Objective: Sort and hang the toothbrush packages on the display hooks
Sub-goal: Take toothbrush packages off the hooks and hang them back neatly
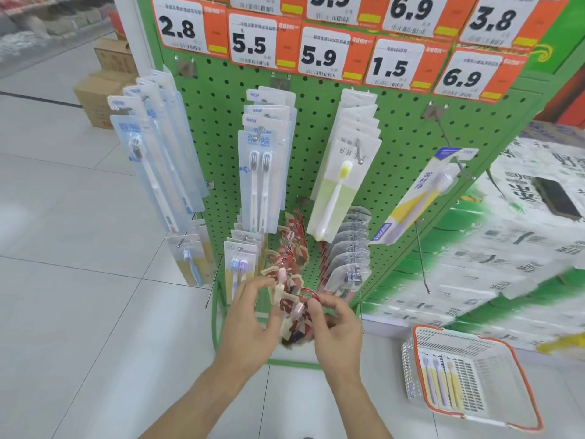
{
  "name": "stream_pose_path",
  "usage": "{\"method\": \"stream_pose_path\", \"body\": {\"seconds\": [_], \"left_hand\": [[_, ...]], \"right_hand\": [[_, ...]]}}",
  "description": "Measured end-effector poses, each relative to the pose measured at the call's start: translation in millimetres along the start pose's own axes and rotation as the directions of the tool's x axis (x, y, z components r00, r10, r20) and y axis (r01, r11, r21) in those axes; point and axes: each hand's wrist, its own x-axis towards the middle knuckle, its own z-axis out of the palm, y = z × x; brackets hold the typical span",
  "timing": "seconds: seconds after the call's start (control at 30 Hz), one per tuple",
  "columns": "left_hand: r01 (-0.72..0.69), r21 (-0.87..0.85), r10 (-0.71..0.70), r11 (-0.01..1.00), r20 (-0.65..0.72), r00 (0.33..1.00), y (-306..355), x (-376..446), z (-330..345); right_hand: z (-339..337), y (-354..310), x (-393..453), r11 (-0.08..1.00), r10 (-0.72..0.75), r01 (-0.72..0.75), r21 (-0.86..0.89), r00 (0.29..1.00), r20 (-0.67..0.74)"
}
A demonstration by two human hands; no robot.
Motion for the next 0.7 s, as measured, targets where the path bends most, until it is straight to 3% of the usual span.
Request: {"method": "stream_pose_path", "body": {"seconds": [0.13, 0.2, 0.3, 0.57, 0.7], "left_hand": [[0.185, -0.065, -0.174, 0.981, 0.148, 0.974, 1.2, -8.3, -7.0], [0.359, -0.194, -0.295, 0.913, 0.295, 0.909, 3.6, -4.1, -12.6], [0.530, -0.339, -0.348, 0.777, 0.471, 0.811, -3.1, -2.3, -19.5], [0.605, -0.493, -0.492, 0.625, 0.352, 0.796, 0.0, -6.7, -18.5], [0.584, -0.542, -0.495, 0.604, 0.319, 0.808, 9.4, -2.3, -20.9]], "right_hand": [[0.4, -15.5, 3.3, 0.998, 0.008, -0.016, 0.062, 0.992, 0.125], [3.0, -17.6, 5.1, 0.996, 0.011, -0.024, 0.088, 0.988, 0.151], [4.2, -12.7, 10.1, 1.000, -0.005, 0.004, 0.008, 0.986, 0.166], [-6.1, -16.9, 9.0, 0.992, 0.125, -0.102, -0.074, 0.872, 0.474], [-13.3, -18.6, 5.7, 0.990, 0.137, -0.142, -0.026, 0.867, 0.479]]}}
